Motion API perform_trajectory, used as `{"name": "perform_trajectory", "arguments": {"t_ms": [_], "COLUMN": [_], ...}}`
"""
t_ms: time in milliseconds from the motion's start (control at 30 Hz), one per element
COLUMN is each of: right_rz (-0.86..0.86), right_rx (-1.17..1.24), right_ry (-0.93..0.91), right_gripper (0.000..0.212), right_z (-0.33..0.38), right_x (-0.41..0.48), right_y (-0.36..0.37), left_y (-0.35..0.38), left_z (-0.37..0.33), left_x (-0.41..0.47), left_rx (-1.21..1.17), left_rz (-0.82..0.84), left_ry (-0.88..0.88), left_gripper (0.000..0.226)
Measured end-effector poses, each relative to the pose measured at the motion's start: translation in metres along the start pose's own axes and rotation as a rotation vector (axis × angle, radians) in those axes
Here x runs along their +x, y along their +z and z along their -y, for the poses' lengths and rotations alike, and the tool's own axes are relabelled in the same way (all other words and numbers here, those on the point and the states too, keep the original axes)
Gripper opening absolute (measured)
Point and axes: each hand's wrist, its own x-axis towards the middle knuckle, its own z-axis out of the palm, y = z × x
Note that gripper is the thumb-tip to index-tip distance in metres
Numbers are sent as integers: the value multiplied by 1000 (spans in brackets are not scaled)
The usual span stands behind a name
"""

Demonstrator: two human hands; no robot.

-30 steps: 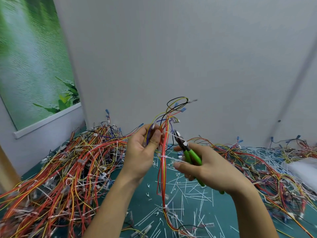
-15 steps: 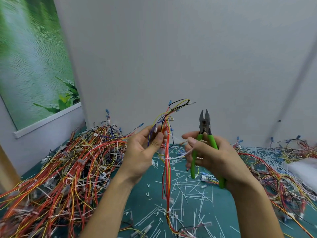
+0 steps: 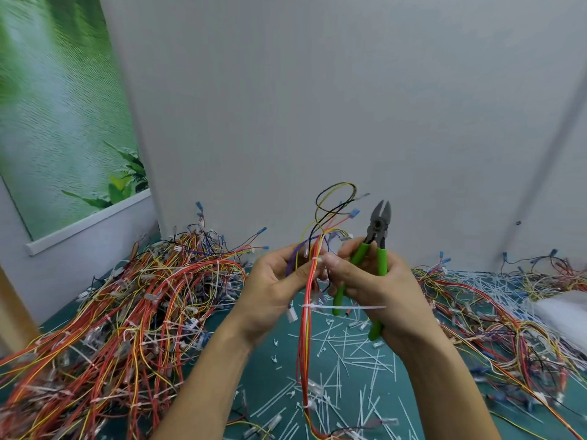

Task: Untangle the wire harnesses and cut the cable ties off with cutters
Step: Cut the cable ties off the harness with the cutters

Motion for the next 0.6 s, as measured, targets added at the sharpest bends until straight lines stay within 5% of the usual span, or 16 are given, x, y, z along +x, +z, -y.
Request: {"name": "perform_trajectory", "arguments": {"t_ms": [200, 600], "right_rz": [-46, -166], "right_rx": [-5, -327], "right_ry": [-115, -229], "right_gripper": [21, 13], "right_z": [6, 11], "right_x": [-2, -7], "right_y": [-1, 2], "left_y": [6, 10], "left_z": [-2, 0], "left_x": [-2, 0], "left_rx": [-332, -244], "left_rz": [75, 49], "left_ry": [-231, -122], "left_gripper": [31, 40]}}
